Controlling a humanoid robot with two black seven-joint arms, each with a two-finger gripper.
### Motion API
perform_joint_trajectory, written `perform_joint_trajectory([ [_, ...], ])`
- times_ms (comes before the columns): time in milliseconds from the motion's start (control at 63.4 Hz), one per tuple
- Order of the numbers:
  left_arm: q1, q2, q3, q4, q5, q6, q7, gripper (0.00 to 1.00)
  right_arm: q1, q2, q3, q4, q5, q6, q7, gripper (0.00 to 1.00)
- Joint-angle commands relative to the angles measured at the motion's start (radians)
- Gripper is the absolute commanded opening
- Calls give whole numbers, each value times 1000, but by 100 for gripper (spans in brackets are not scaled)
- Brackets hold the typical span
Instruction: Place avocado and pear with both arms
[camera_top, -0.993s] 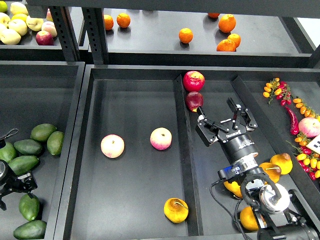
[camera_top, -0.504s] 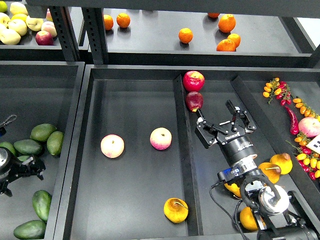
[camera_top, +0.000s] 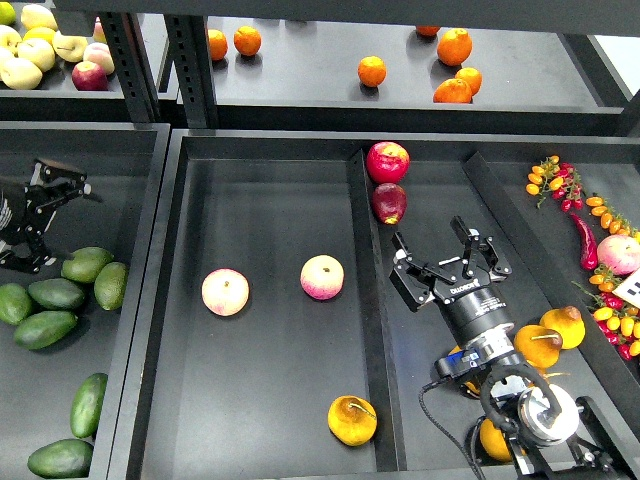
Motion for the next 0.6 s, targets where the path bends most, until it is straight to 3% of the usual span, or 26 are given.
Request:
perform_joint_trajectory([
  [0,53,5,-113,3,-63,0,0,99,13,-19,0,2,-1,0,-2,100],
  [315,364,-17,-550,6,-91,0,0,99,51,-45,-57,0,-2,-1,-17,100],
  [583,608,-124,-874,-23,-166,0,0,99,60,-47,-115,-1,-10,-1,-17,100],
])
